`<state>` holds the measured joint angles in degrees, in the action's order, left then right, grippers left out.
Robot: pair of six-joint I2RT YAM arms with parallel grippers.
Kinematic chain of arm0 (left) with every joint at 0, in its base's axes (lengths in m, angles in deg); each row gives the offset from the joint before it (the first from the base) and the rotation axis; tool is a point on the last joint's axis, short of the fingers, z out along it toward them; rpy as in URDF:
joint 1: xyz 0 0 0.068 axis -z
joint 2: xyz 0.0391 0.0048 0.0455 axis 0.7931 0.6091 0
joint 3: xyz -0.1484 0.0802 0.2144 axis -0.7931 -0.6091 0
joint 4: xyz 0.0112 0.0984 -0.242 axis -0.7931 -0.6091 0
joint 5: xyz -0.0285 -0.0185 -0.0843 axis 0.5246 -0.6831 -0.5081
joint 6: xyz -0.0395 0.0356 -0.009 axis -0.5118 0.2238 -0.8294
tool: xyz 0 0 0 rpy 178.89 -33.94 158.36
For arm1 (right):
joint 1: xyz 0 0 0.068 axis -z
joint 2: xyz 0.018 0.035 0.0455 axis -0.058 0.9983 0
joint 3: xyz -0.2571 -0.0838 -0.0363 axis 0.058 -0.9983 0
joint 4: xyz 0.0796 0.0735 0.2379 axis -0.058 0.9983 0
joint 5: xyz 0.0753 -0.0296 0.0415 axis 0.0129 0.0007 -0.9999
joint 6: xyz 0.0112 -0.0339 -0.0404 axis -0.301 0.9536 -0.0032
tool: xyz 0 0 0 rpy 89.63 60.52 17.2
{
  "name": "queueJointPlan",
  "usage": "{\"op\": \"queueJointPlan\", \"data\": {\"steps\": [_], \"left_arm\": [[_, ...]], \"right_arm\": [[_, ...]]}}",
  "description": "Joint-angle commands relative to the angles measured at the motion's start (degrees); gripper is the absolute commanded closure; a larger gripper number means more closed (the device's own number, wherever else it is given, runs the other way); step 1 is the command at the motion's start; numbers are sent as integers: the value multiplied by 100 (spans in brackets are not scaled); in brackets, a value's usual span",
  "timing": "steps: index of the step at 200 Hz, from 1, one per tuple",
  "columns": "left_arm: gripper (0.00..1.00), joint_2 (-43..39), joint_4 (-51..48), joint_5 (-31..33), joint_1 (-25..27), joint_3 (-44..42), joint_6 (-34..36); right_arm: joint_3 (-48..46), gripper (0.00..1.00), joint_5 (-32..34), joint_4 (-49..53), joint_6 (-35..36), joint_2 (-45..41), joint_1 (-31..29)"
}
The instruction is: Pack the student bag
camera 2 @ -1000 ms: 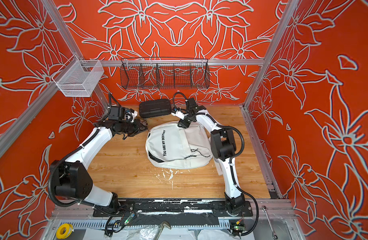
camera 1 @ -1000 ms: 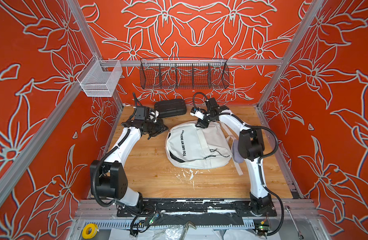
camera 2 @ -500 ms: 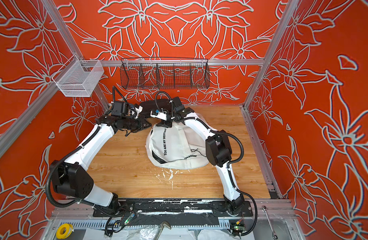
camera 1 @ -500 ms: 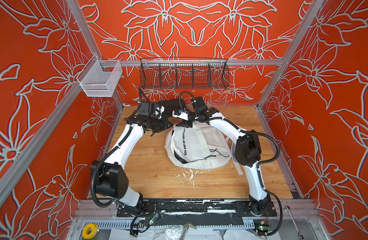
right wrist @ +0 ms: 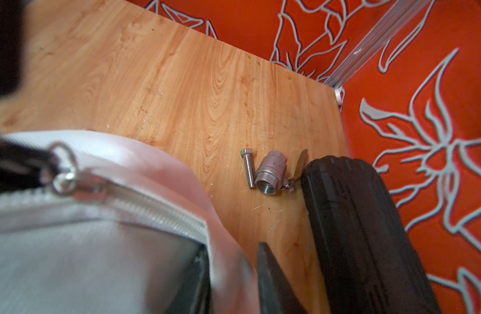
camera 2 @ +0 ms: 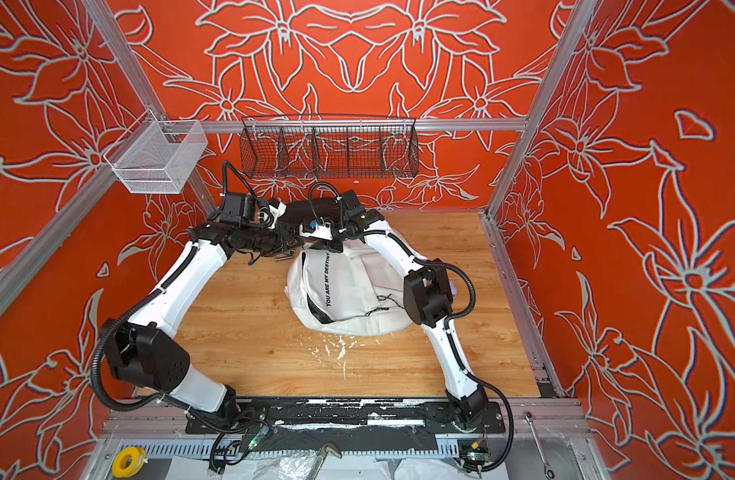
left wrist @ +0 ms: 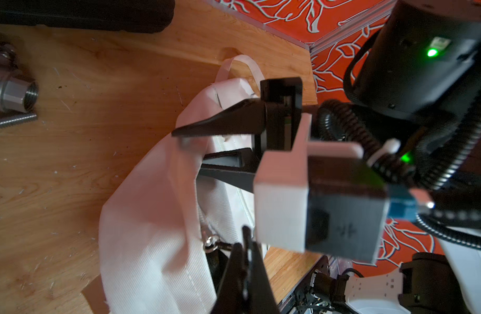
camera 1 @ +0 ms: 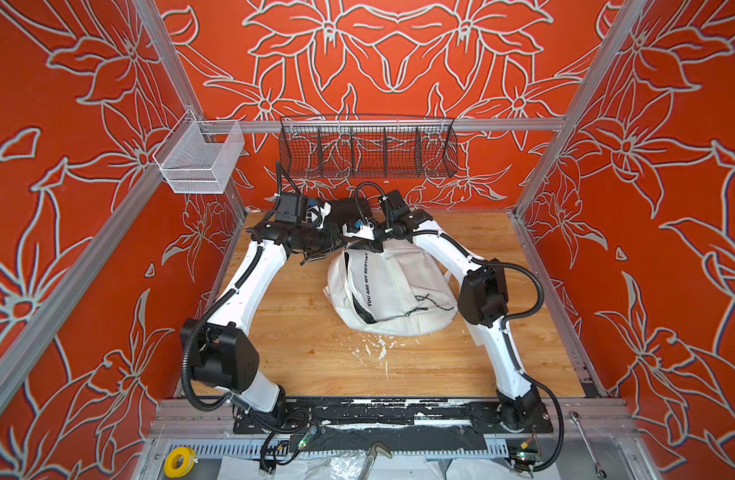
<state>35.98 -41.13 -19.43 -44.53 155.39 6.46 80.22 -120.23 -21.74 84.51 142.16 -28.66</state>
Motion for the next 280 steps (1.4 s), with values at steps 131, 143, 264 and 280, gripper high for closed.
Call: {"op": "queueJointPlan", "data": {"steps": [131,143,264,280], "left_arm": [[100,-125,-777,680,90,2301,747],[100,-241,-762,997,84,2319,810],[100,-438,-207,1476,-74,2266,510],[100,-246,-149,1386,-74,2598,474]], "right_arm": [[1746,100,2628,-274,-6410,-599,937],[1600,100,2693,-244,-6802,-771,1084],[-1629,100,3299,-2034,-8761,-3029,1765],[-2497,100,3384,-2998,-8871,-3489,1763]]}}
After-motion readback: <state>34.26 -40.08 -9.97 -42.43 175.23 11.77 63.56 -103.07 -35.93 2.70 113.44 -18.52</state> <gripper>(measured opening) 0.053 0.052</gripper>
